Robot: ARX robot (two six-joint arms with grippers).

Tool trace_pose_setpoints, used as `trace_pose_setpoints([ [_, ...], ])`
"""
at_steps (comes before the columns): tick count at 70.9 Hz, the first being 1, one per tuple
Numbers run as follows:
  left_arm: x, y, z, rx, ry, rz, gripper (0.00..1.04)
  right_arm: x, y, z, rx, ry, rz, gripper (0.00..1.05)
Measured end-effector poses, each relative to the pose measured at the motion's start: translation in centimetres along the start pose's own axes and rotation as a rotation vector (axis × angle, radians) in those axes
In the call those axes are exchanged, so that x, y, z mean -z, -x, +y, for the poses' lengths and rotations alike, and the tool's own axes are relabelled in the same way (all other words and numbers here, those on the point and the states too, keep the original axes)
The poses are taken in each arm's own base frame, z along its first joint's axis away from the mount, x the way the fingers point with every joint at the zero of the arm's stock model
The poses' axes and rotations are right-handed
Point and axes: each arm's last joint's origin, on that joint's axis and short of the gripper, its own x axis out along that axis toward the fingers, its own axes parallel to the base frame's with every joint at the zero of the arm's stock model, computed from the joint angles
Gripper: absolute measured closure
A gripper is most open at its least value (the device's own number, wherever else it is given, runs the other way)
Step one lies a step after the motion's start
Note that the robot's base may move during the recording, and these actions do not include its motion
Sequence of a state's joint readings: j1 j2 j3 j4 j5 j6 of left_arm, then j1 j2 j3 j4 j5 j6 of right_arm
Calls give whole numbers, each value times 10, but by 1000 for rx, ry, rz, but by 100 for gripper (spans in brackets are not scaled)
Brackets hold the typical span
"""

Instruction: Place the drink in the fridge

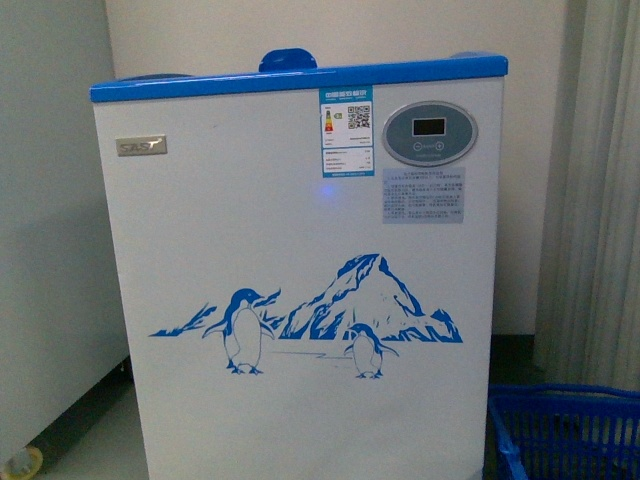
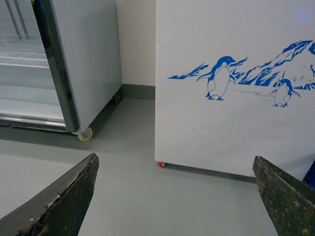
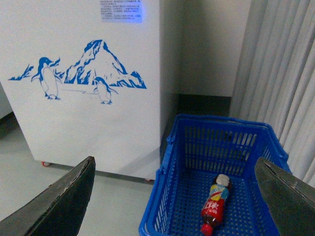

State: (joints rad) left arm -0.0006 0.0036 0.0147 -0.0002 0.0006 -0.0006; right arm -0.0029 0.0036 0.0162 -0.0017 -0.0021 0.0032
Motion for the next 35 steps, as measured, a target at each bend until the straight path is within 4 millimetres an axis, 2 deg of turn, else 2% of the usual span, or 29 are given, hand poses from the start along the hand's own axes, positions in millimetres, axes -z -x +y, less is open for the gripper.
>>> trace_pose_setpoints([
  [35,0,0,0,-1,0,0,8,0,0,0,-1,0,0,8],
])
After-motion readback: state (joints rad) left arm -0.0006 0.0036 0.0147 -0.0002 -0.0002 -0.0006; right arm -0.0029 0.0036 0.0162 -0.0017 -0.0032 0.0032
